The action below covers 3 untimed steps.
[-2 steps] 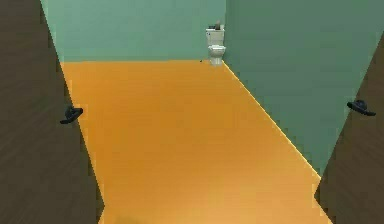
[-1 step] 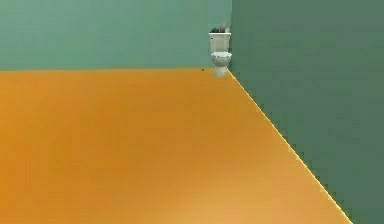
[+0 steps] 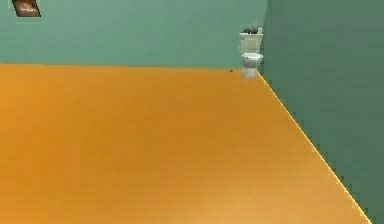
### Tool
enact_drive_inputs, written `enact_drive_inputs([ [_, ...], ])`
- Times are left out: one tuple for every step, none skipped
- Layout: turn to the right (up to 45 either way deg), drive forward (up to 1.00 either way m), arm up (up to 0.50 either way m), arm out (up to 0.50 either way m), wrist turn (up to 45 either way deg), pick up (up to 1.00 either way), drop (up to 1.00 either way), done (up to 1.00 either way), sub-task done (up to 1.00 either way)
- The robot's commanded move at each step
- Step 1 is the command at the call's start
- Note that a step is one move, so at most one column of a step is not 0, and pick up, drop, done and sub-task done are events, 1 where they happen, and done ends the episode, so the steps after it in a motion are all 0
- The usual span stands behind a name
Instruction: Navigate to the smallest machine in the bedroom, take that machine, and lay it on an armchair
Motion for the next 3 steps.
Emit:
enact_drive_inputs([
  [0.0, 0.35, 0.00, 0.00, 0.0, 0.00, 0.00, 0.00, 0.00],
  [-39.0, 0.00, 0.00, 0.00, 0.0, 0.00, 0.00, 0.00, 0.00],
  [0.0, 0.45, 0.00, 0.00, 0.0, 0.00, 0.00, 0.00, 0.00],
])
